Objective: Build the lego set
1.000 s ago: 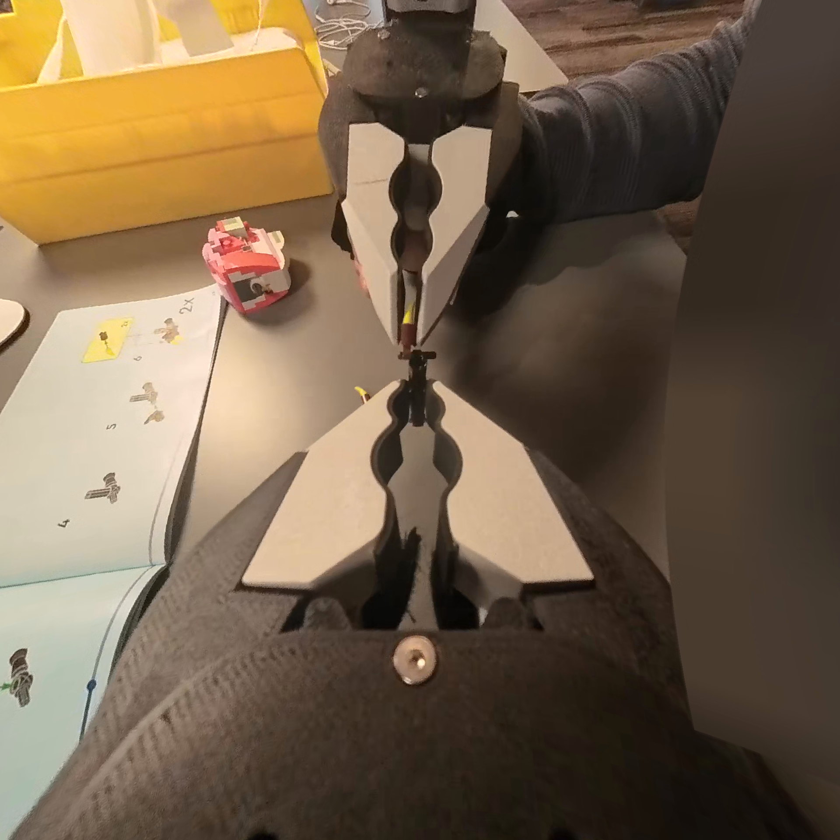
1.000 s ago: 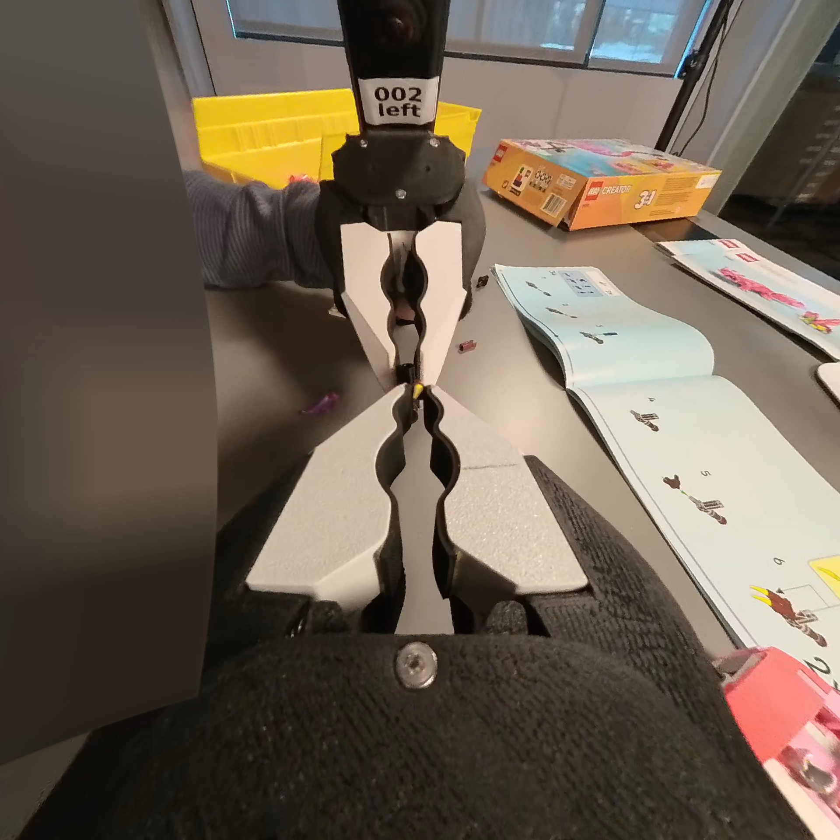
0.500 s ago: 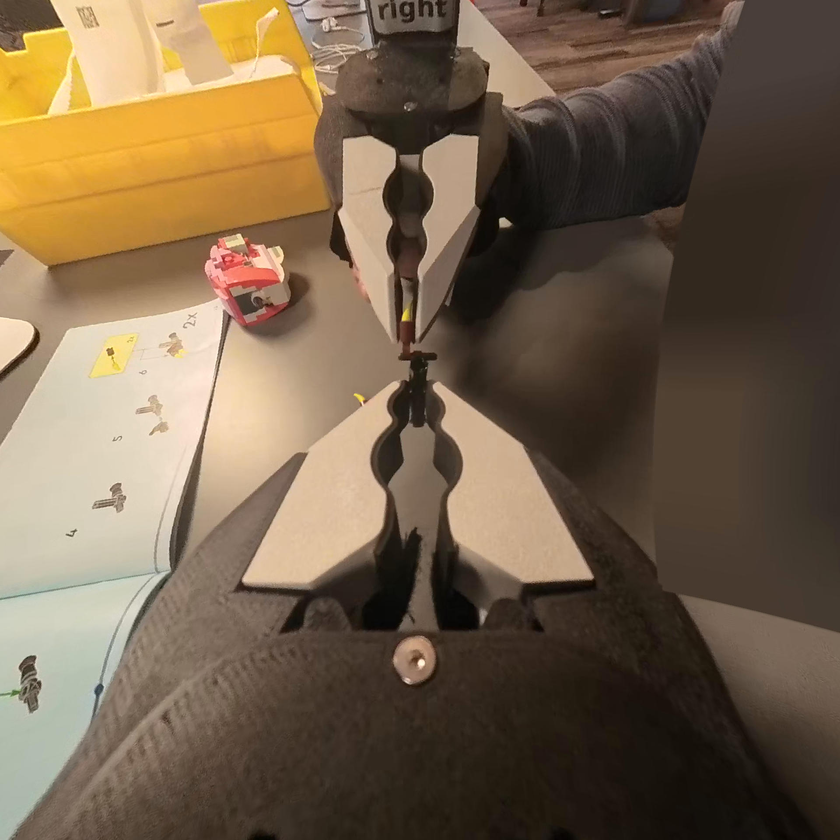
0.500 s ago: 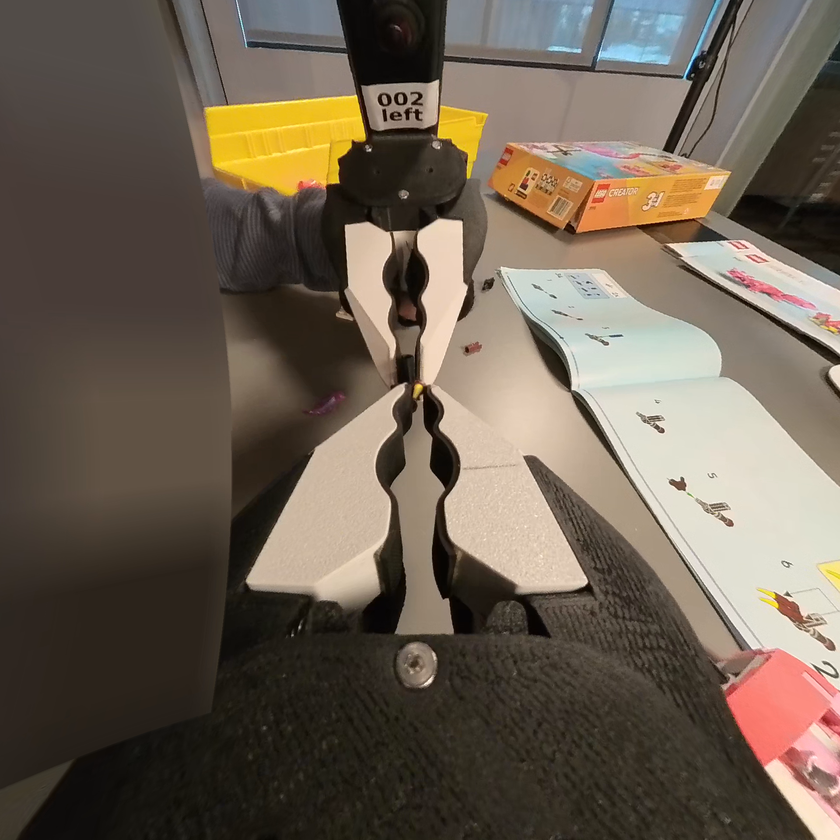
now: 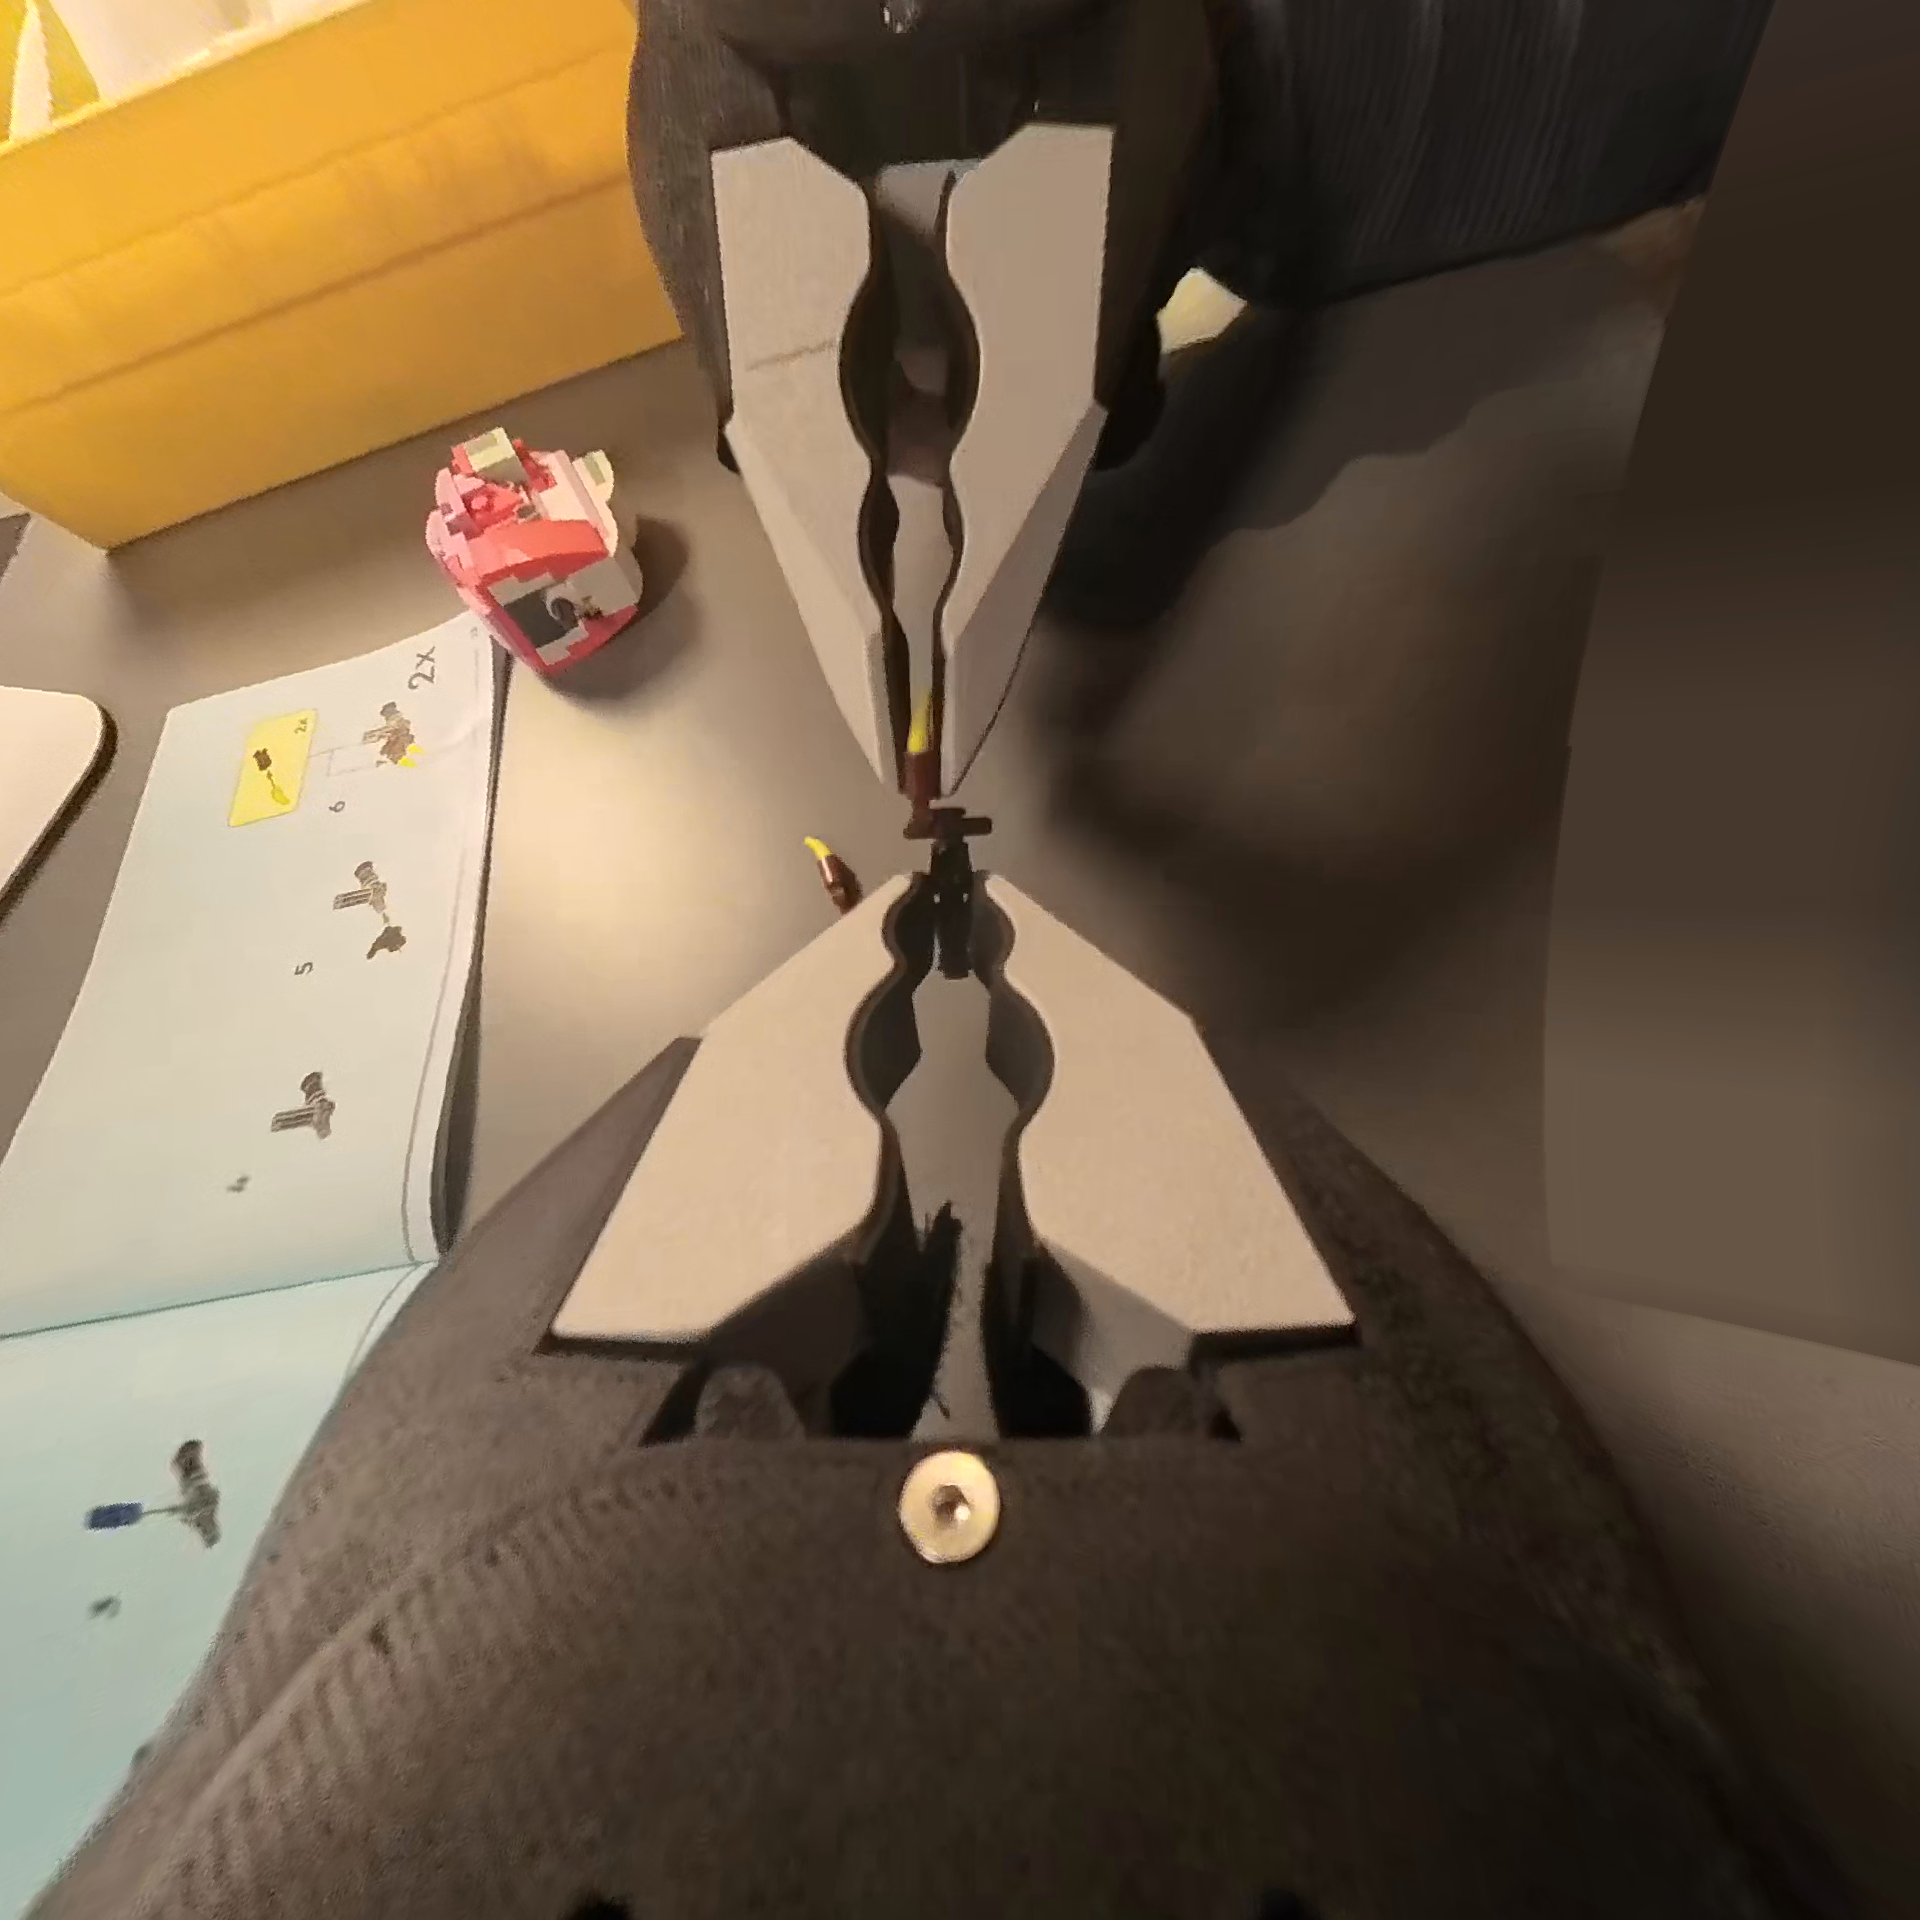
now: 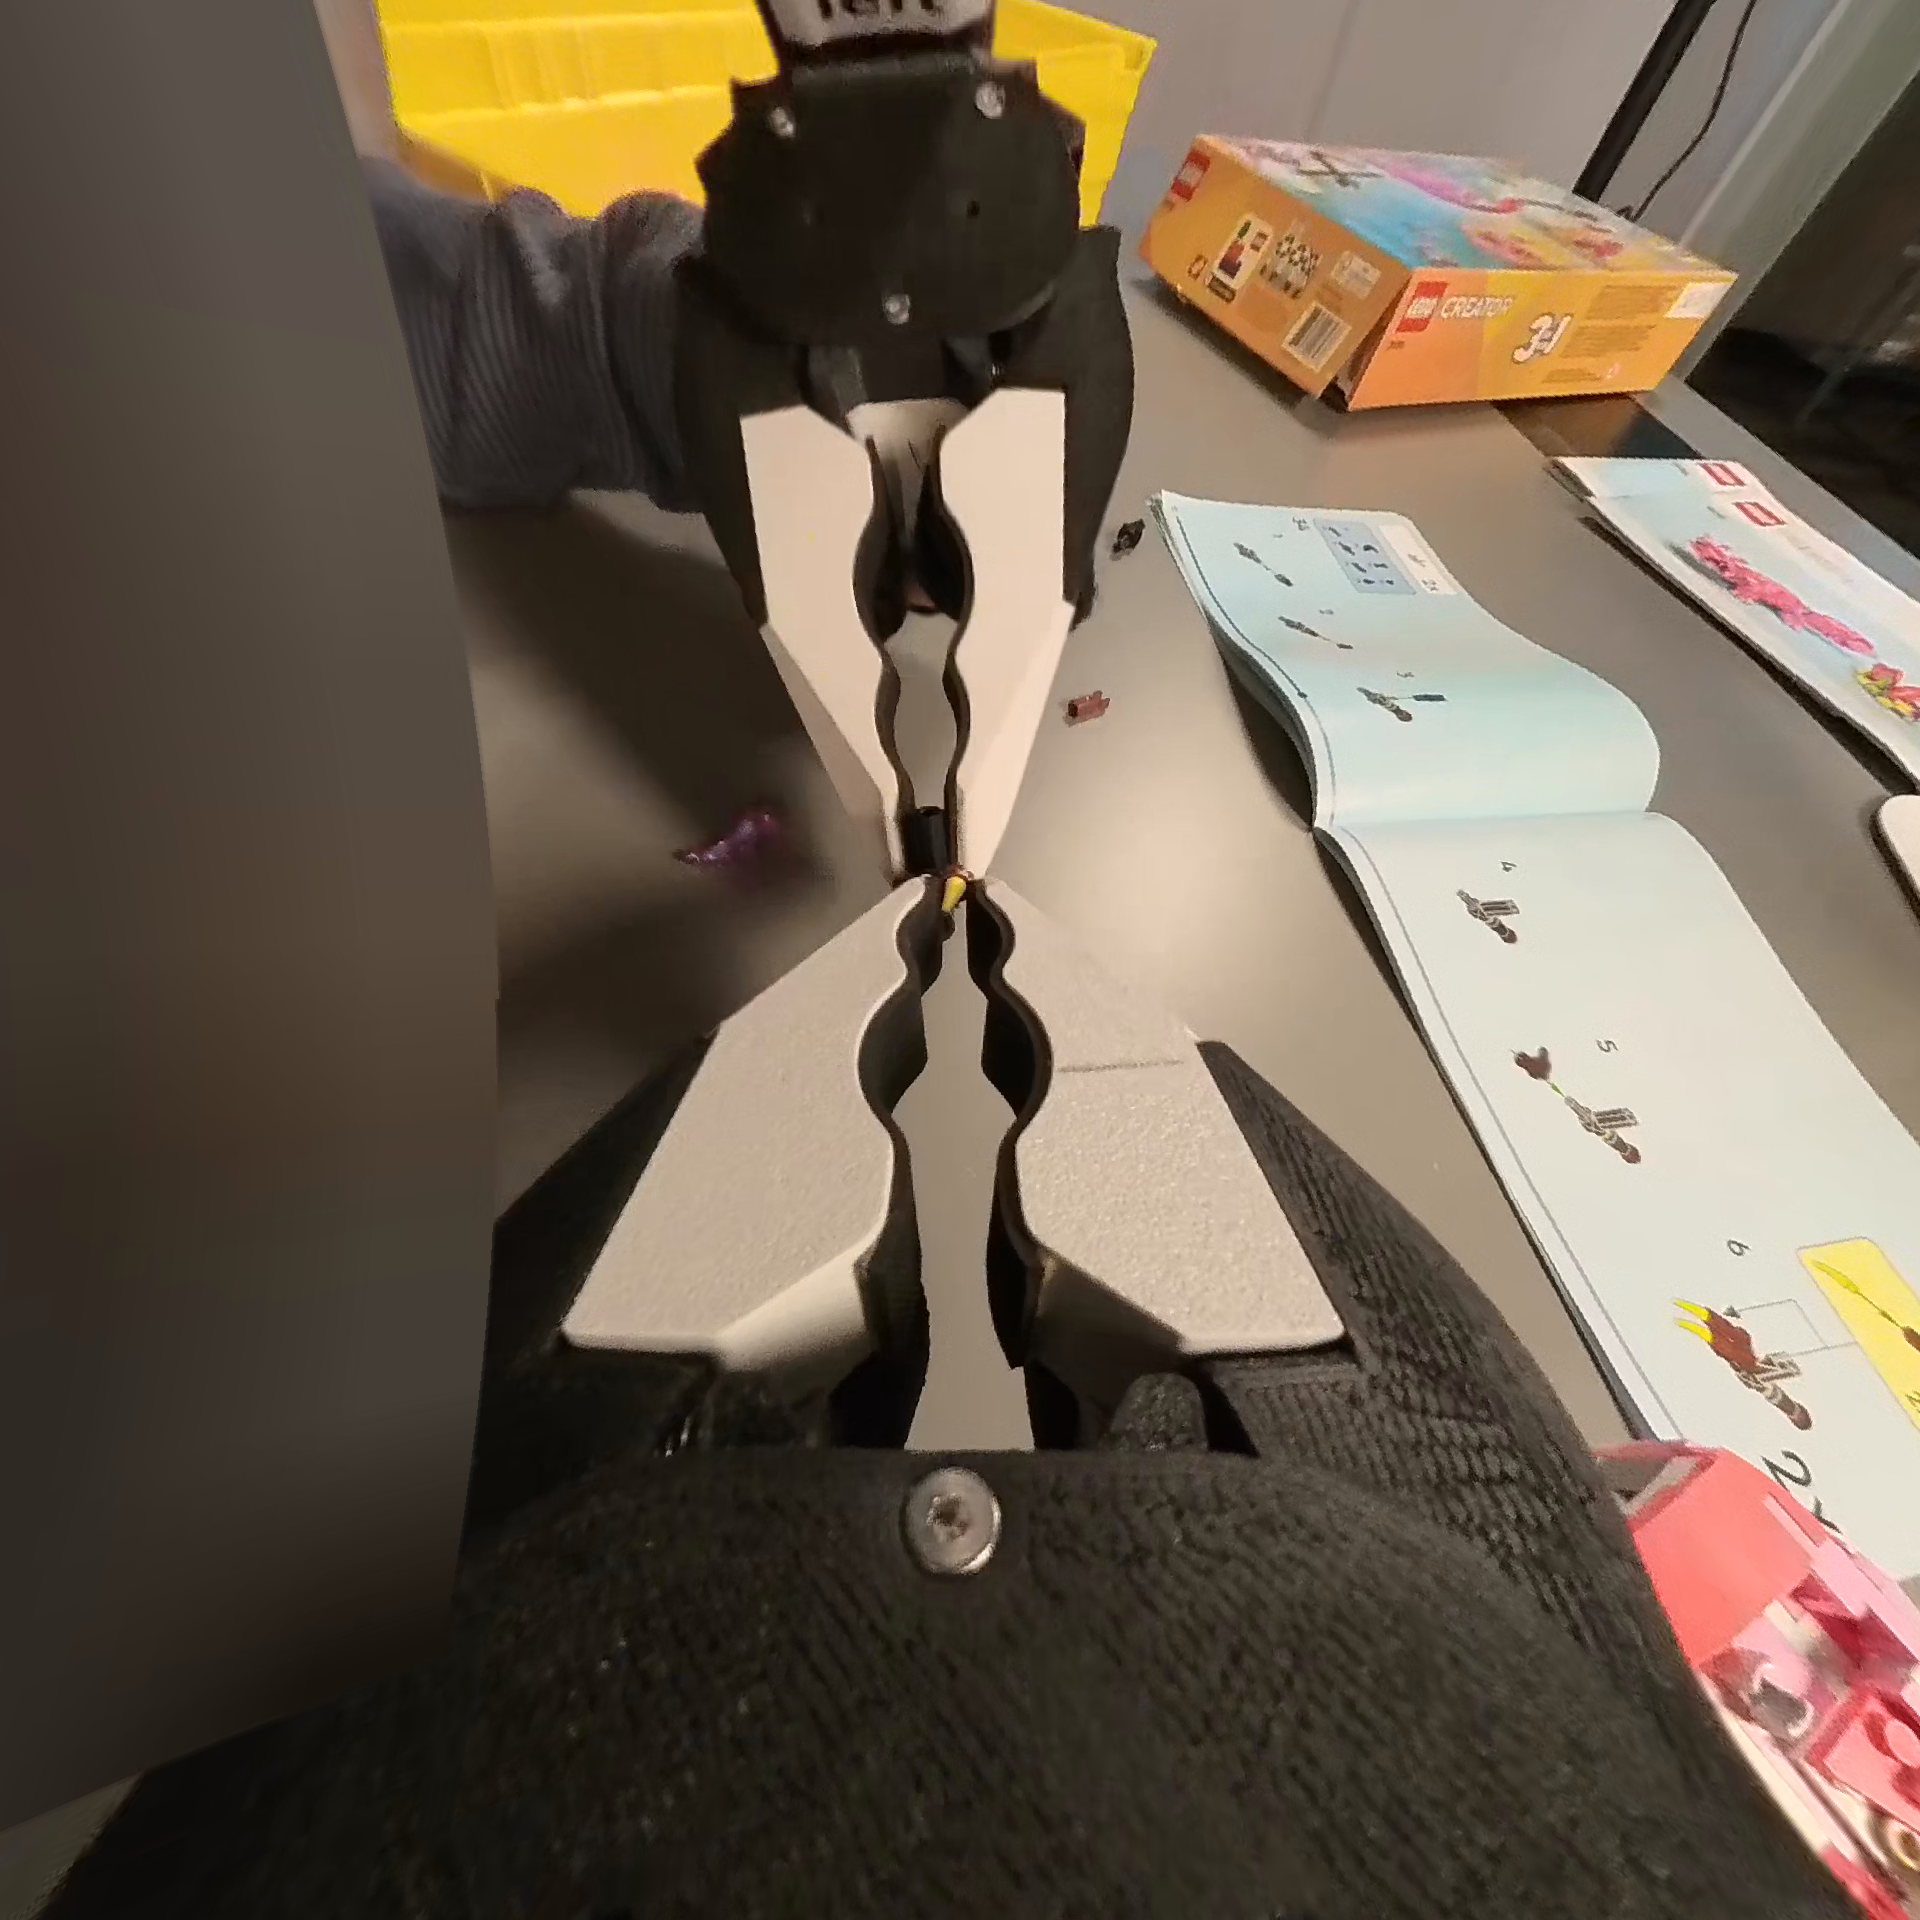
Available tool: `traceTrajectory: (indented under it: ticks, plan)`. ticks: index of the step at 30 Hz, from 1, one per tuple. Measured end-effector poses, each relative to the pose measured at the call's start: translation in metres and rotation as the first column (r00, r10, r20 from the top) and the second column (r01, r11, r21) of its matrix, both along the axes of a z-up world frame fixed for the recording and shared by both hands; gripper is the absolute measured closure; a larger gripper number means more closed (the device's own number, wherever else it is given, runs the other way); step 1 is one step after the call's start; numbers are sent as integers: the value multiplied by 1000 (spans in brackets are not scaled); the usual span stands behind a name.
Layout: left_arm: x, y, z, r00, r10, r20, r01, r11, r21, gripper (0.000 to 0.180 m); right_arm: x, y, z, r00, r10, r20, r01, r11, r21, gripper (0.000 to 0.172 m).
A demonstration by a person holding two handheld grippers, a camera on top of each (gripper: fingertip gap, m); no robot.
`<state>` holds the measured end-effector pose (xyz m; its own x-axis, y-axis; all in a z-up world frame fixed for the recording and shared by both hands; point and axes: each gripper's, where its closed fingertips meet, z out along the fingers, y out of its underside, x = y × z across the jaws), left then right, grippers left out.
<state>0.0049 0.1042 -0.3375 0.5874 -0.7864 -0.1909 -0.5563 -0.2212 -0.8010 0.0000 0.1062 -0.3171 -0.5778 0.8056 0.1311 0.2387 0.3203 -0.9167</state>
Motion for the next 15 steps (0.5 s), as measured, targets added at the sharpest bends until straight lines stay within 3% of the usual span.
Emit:
traceTrajectory:
  ticks: [10, 15]
  plan:
    - [-5, 4, -10, 974, 47, -221, -37, 998, 52, 176, -2, 3, -11, 999, -33, -4, 33, 982, 186, 169]
    - [-6, 5, -11, 971, 55, -234, -43, 997, 59, 176, -3, 3, -11, 999, -44, -23, 49, 964, 262, 169]
